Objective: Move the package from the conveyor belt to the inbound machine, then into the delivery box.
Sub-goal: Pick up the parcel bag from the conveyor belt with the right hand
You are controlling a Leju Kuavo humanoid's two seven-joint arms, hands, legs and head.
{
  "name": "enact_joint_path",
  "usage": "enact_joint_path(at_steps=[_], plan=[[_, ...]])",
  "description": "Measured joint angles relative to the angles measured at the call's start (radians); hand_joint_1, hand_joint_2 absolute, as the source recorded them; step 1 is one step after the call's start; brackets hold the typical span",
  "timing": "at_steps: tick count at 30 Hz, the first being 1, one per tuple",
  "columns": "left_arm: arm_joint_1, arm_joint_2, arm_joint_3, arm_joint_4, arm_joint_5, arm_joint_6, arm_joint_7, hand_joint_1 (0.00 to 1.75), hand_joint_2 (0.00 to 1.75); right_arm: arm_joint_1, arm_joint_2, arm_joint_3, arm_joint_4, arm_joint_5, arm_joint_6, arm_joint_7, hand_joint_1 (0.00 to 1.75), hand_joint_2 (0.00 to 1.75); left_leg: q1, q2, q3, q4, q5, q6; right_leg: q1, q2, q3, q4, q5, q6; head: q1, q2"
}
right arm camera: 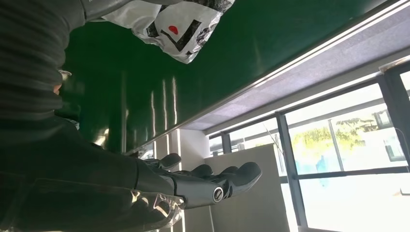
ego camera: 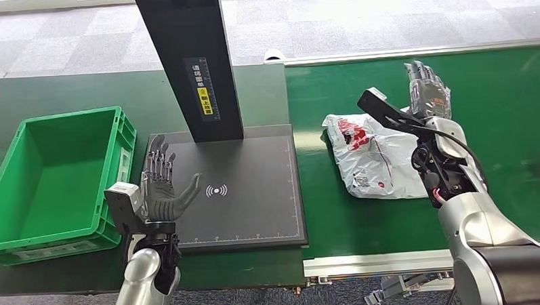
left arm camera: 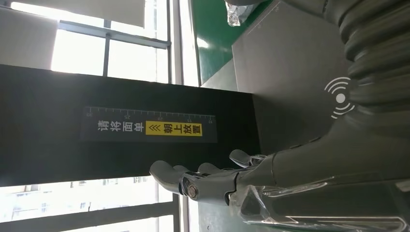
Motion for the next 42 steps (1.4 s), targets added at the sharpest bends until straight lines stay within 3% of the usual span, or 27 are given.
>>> enact_joint_path(at_steps=[5,7,13,16,19,27,33,35,39,42], plan=[[-0.003,0.001,-0.003,0.005,0.003,-0.004,-0.002,0.0,1.75,-0.008,0.001,0.012,0.01,0.034,0.071,0.07,0.0,1.75,0.0,0.0,0.0,0.0,0.0,0.0,0.0,0.0,0.0,0.0,0.0,0.0,0.0,0.0],[-0.006,0.001,-0.008,0.009,0.008,-0.01,-0.005,0.0,1.75,-0.015,0.001,0.023,0.021,0.057,0.195,0.159,0.0,1.75,0.0,0.0,0.0,0.0,0.0,0.0,0.0,0.0,0.0,0.0,0.0,0.0,0.0,0.0],[-0.028,0.003,-0.032,0.037,0.025,-0.031,-0.006,0.0,1.75,-0.015,-0.005,0.031,0.06,0.074,0.756,0.475,0.0,1.75,0.0,0.0,0.0,0.0,0.0,0.0,0.0,0.0,0.0,0.0,0.0,0.0,0.0,0.0],[-0.047,0.003,-0.049,0.066,0.034,-0.032,-0.008,0.0,1.75,-0.004,-0.014,0.029,0.074,0.055,0.886,0.524,0.0,1.75,0.0,0.0,0.0,0.0,0.0,0.0,0.0,0.0,0.0,0.0,0.0,0.0,0.0,0.0],[-0.059,0.003,-0.061,0.089,0.041,-0.031,-0.01,0.0,1.75,0.005,-0.021,0.023,0.083,0.038,0.939,0.526,0.0,1.75,0.0,0.0,0.0,0.0,0.0,0.0,0.0,0.0,0.0,0.0,0.0,0.0,0.0,0.0],[-0.065,0.003,-0.069,0.116,0.047,-0.024,-0.01,0.0,1.75,0.015,-0.034,0.022,0.094,0.042,0.952,0.499,0.0,1.75,0.0,0.0,0.0,0.0,0.0,0.0,0.0,0.0,0.0,0.0,0.0,0.0,0.0,0.0],[-0.067,0.007,-0.07,0.128,0.055,-0.014,-0.009,0.0,1.75,0.023,-0.04,0.015,0.094,0.018,0.932,0.38,0.0,1.75,0.0,0.0,0.0,0.0,0.0,0.0,0.0,0.0,0.0,0.0,0.0,0.0,0.0,0.0],[-0.066,0.01,-0.069,0.13,0.057,-0.008,-0.009,0.0,1.75,0.028,-0.038,0.005,0.093,-0.007,0.81,0.298,0.0,1.75,0.0,0.0,-0.001,0.0,0.0,0.0,0.0,0.0,0.0,0.0,0.0,0.0,0.0,0.0],[-0.044,0.016,-0.065,0.109,0.057,0.003,-0.008,0.0,1.75,0.03,-0.015,-0.064,0.08,-0.111,0.45,0.105,0.0,1.75,0.0,0.0,0.0,0.0,0.0,0.0,0.0,0.0,0.0,0.0,0.0,0.0,0.0,0.0],[-0.035,0.017,-0.063,0.096,0.055,0.004,-0.008,0.0,1.75,0.029,0.011,-0.124,0.072,-0.16,0.333,0.011,0.0,1.75,0.0,0.0,0.0,0.0,0.0,0.0,0.0,0.0,0.0,0.0,0.0,0.0,0.0,0.0]])
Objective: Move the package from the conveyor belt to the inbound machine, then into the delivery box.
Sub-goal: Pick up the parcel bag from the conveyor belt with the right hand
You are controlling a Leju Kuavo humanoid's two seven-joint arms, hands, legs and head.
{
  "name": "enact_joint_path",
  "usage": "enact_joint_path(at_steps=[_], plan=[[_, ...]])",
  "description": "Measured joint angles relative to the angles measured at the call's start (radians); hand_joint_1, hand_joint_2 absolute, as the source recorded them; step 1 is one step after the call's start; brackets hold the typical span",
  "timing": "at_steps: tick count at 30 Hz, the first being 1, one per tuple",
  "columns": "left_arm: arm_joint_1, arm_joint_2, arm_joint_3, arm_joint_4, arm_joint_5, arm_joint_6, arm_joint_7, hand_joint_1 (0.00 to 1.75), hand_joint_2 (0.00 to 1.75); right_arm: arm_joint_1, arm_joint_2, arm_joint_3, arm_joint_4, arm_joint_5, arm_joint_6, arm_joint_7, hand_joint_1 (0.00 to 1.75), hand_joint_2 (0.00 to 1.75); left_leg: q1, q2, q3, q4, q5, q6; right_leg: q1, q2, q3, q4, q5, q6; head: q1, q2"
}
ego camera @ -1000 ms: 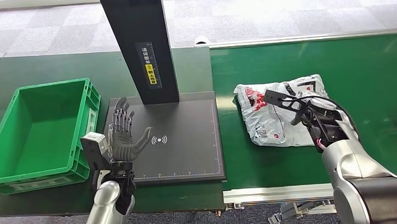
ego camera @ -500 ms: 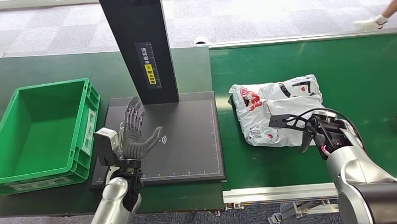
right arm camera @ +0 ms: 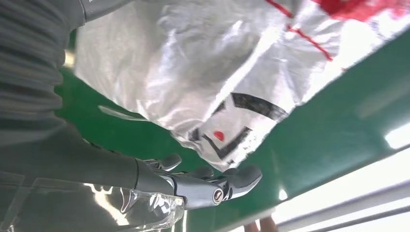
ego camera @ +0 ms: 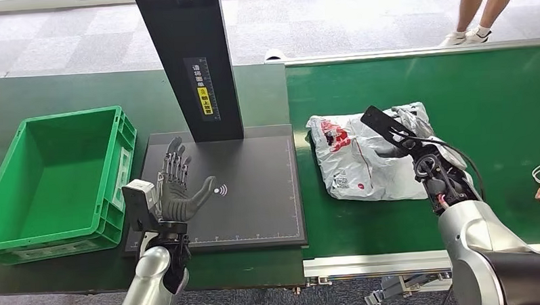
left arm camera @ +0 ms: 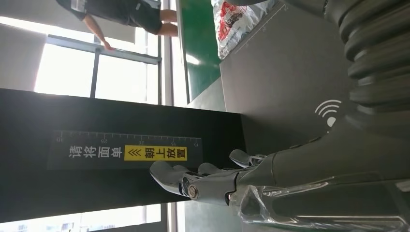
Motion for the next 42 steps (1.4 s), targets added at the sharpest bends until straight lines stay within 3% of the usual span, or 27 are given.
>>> enact_joint_path(at_steps=[8,14,21,24,29,34,42], plan=[[-0.005,-0.005,0.0,-0.002,-0.002,-0.001,0.001,0.0,1.75,-0.001,0.09,-0.045,-0.001,0.024,-0.026,-0.032,0.0,1.75,0.0,0.001,0.001,0.0,0.0,0.0,0.0,0.001,0.0,0.0,0.0,0.0,0.0,0.0],[-0.014,-0.012,-0.007,-0.002,-0.01,-0.019,0.01,0.0,1.75,-0.012,0.145,-0.042,0.0,0.09,0.118,0.101,0.0,1.75,0.0,0.0,0.0,0.0,0.0,0.0,0.0,0.0,0.0,0.0,0.0,0.0,0.0,0.0],[-0.022,-0.026,-0.019,-0.002,-0.018,-0.025,0.025,0.0,1.75,-0.012,0.193,-0.033,0.0,0.098,0.148,0.133,0.0,1.75,0.0,0.001,0.0,0.0,0.0,0.0,0.0,0.001,0.0,0.0,0.0,0.0,0.0,0.0],[-0.028,-0.031,-0.022,0.002,-0.018,-0.025,0.03,0.0,1.75,-0.01,0.22,-0.022,0.001,0.13,0.187,0.184,0.0,1.75,0.0,0.001,0.0,0.0,0.0,0.0,0.0,0.001,0.0,0.0,0.0,0.0,0.0,0.0],[-0.046,-0.04,-0.028,0.018,-0.019,-0.025,0.041,0.0,1.75,0.011,0.252,0.03,0.005,0.22,0.371,0.287,0.0,1.75,0.0,0.001,0.001,0.0,0.0,0.0,0.0,0.001,0.0,0.0,0.0,0.0,0.0,0.0],[-0.067,-0.047,-0.032,0.045,-0.019,-0.027,0.045,0.0,1.75,0.058,0.279,0.08,0.005,0.257,0.471,0.266,0.0,1.75,0.0,0.001,0.0,0.0,0.0,0.0,0.0,0.001,0.0,0.0,0.0,0.0,0.0,0.0],[-0.084,-0.053,-0.032,0.077,-0.018,-0.025,0.051,0.0,1.75,0.082,0.298,0.137,0.008,0.301,0.533,0.257,0.0,1.75,0.0,0.001,0.001,0.0,0.0,0.0,0.0,0.001,0.0,0.0,0.0,0.0,0.0,0.0]])
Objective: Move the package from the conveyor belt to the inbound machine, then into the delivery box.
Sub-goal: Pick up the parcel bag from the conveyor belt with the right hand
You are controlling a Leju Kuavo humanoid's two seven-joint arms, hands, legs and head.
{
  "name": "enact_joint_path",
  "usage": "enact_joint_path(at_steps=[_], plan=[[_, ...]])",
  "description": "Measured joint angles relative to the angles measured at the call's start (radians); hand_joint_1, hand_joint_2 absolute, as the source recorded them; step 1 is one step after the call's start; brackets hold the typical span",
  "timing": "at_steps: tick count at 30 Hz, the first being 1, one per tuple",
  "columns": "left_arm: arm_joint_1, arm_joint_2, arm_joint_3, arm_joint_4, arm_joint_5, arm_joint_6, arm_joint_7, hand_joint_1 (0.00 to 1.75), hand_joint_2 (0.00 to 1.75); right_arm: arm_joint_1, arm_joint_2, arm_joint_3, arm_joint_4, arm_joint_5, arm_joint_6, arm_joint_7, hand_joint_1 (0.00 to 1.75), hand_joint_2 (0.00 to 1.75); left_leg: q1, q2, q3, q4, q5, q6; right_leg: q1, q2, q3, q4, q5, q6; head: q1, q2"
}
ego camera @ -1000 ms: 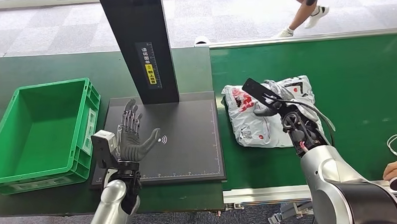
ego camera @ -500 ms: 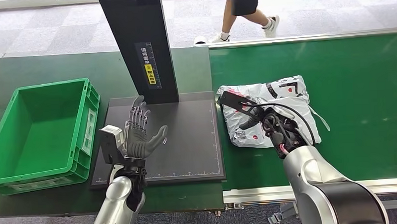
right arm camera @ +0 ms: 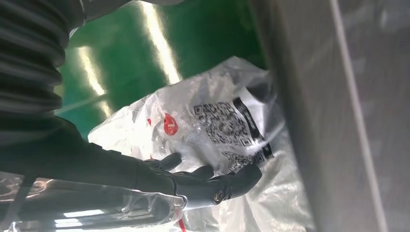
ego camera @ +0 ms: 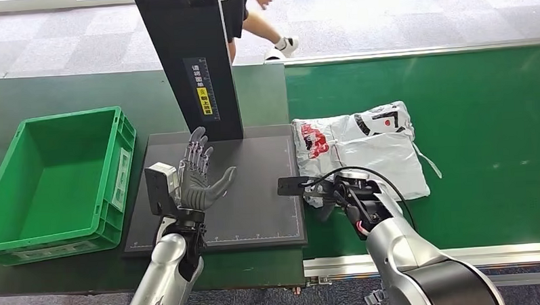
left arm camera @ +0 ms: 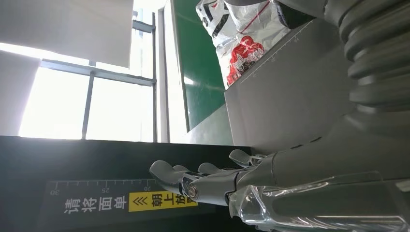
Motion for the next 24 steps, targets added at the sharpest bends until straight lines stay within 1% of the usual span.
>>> enact_joint_path(at_steps=[7,13,14,17,18,24], plan=[[-0.001,-0.006,0.0,0.019,0.0,0.004,0.001,0.0,1.75,0.014,0.008,0.03,0.0,0.01,0.009,-0.002,0.0,1.75,0.0,0.0,0.0,0.0,0.0,0.0,0.0,0.0,0.0,0.0,0.0,0.0,0.0,0.0],[-0.001,-0.006,0.0,0.026,0.0,0.004,0.001,0.0,1.75,0.018,0.01,0.035,0.0,0.01,0.009,-0.003,0.0,1.75,0.0,0.0,0.0,0.0,0.0,0.0,0.0,0.0,0.0,0.0,0.0,0.0,0.0,0.0],[-0.001,-0.006,0.0,0.027,0.0,0.004,0.001,0.0,1.75,0.018,0.01,0.035,0.0,0.01,0.01,-0.004,0.31,1.75,0.0,0.0,0.0,0.0,0.0,0.0,0.0,0.0,0.0,0.0,0.0,0.0,0.0,0.0],[-0.002,-0.006,0.0,0.029,0.0,0.004,0.001,0.0,1.75,0.018,0.01,0.035,0.0,0.01,0.016,-0.004,1.62,1.75,0.0,0.0,0.0,0.0,0.0,0.0,0.0,0.0,0.0,0.0,0.0,0.0,0.0,0.0],[-0.002,-0.006,0.0,0.029,0.0,0.005,0.001,0.0,1.75,0.018,0.01,0.035,0.0,0.011,0.021,-0.004,1.75,1.75,0.0,0.0,0.0,0.0,0.0,0.0,0.0,0.0,0.0,0.0,0.0,0.0,0.0,0.0],[-0.001,-0.007,0.001,0.034,-0.002,0.008,0.0,0.0,1.75,0.019,0.01,0.043,0.001,0.015,0.049,-0.01,1.75,1.75,0.0,0.0,0.0,0.0,0.0,0.0,0.0,0.0,0.0,0.0,0.0,0.0,0.0,0.0]])
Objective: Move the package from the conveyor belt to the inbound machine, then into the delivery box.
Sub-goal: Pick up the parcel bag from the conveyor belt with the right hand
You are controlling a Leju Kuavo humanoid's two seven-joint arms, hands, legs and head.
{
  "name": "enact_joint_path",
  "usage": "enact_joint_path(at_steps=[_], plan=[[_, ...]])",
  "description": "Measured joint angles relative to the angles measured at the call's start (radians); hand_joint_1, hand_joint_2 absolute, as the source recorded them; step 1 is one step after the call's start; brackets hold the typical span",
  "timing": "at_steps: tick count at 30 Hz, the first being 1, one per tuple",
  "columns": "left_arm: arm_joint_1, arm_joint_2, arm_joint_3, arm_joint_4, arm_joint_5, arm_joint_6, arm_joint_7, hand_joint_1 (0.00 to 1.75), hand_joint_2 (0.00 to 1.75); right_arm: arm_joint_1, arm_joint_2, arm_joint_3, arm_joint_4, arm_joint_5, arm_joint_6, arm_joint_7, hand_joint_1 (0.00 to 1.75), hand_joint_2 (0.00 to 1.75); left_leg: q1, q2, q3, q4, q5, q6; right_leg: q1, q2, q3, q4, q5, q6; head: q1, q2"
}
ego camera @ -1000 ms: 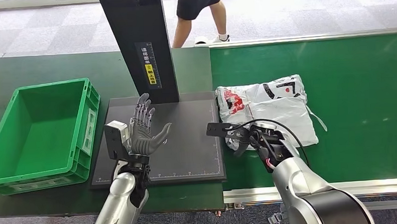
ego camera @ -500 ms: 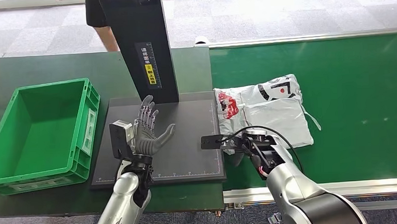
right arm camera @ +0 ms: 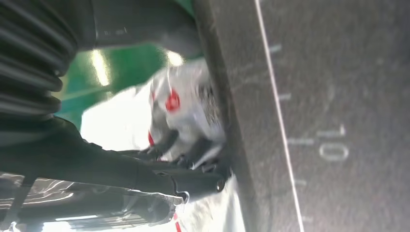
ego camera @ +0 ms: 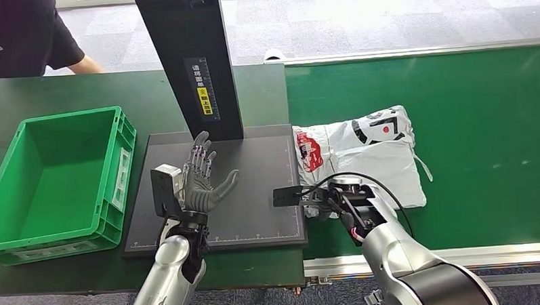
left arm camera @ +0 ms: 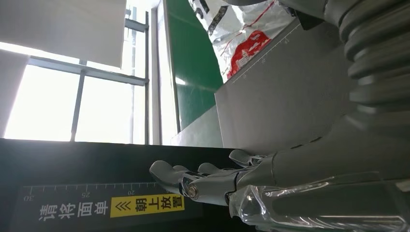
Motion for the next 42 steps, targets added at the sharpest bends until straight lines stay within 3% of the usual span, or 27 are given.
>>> enact_joint_path(at_steps=[25,30,33,39,42], plan=[[0.002,-0.003,0.02,-0.002,-0.031,-0.005,0.008,0.0,1.75,0.016,-0.001,0.027,0.003,0.013,0.085,-0.056,1.75,1.75,0.0,0.0,0.0,0.0,0.0,0.0,0.0,0.0,0.0,0.0,0.0,0.0,0.0,0.0],[0.005,-0.003,0.027,-0.012,-0.037,-0.009,0.008,0.0,1.75,0.016,-0.002,0.031,0.003,-0.028,0.117,-0.184,1.75,1.75,0.0,0.0,0.0,0.0,0.0,0.0,0.0,0.0,0.0,0.0,0.0,0.0,0.0,0.0],[0.012,0.0,0.034,-0.027,-0.04,-0.013,0.008,0.0,1.75,0.014,-0.011,0.02,0.003,-0.082,0.082,-0.262,1.75,1.75,0.0,0.004,-0.001,0.0,0.0,0.0,0.0,0.003,0.0,0.0,0.001,0.0,0.001,0.0],[0.05,0.01,0.064,-0.094,-0.049,-0.012,0.003,0.0,1.75,0.005,-0.041,-0.111,-0.028,-0.357,-0.147,-0.473,1.75,1.75,0.001,0.026,-0.005,0.0,-0.002,0.001,0.0,0.024,-0.011,0.001,0.006,-0.004,-0.001,0.0],[0.075,0.009,0.078,-0.142,-0.052,0.006,-0.013,0.0,1.75,-0.046,-0.035,-0.182,-0.085,-0.494,-0.258,-0.591,1.75,1.75,0.002,0.021,-0.003,-0.001,-0.001,0.0,0.001,0.022,-0.011,0.001,0.005,-0.004,-0.003,0.0]])
